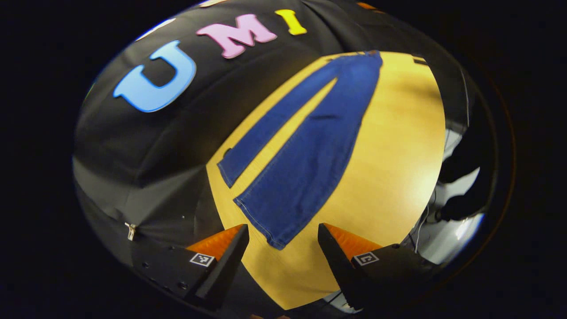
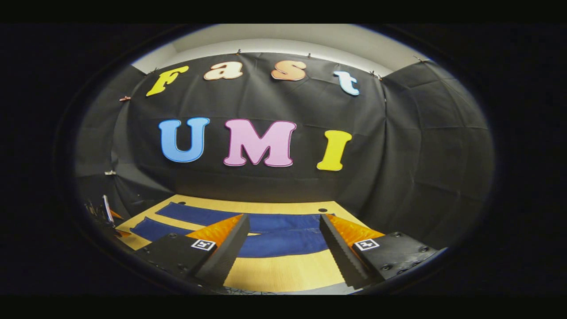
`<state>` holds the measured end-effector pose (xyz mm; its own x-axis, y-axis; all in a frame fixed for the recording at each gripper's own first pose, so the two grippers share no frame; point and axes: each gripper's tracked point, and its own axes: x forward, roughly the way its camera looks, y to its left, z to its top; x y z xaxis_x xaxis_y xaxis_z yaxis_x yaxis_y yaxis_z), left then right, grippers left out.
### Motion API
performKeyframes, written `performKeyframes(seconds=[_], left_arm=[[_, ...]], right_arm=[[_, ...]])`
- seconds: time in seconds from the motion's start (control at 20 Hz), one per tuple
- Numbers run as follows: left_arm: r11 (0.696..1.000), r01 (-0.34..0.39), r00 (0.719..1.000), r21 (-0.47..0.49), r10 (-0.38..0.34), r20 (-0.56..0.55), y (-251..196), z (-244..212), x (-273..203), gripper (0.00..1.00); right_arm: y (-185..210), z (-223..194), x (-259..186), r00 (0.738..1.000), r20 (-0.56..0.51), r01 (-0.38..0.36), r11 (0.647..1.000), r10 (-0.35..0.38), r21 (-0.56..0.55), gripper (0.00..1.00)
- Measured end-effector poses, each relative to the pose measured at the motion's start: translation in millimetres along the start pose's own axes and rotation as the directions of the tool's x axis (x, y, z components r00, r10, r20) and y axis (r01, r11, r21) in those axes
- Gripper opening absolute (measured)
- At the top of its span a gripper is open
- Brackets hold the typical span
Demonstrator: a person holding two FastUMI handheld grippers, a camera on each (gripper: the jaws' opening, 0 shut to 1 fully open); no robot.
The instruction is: Grasp the waist and the cuffs of the jeans and fold them to make the two legs overlap; first hold the waist and fold one-third of the jeans toward the cuffs, then hold the cuffs and fold the remaining one-third in the same direction to finish folding.
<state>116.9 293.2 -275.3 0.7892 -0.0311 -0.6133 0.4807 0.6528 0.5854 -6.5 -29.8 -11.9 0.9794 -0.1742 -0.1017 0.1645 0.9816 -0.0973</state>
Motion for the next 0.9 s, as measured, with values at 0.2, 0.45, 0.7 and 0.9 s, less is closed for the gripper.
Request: performKeyframes(seconds=[0.2, 0.45, 0.7, 0.9], left_arm=[[0.999, -0.012, 0.997, 0.037, 0.015, -0.079, 17, -27, 30, 0.98], [0.991, 0.03, 0.993, 0.128, -0.015, -0.12, 27, -30, 61, 0.97], [0.986, 0.044, 0.984, 0.161, -0.016, -0.176, 24, -20, 67, 0.67], [0.987, 0.062, 0.976, 0.151, -0.028, -0.215, 13, -23, 71, 0.37]], right_arm=[[-8, 2, -4, 1.0, -0.002, 0.023, 1.0, -0.023, -0.015, 0.97], [-20, -4, -4, 0.998, -0.019, 0.064, 0.998, -0.064, -0.019, 0.97], [-35, -4, 3, 0.995, -0.01, 0.095, 0.995, -0.095, -0.024, 0.97], [-58, -7, 13, 0.992, -0.01, 0.123, 0.991, -0.123, -0.049, 0.97]])
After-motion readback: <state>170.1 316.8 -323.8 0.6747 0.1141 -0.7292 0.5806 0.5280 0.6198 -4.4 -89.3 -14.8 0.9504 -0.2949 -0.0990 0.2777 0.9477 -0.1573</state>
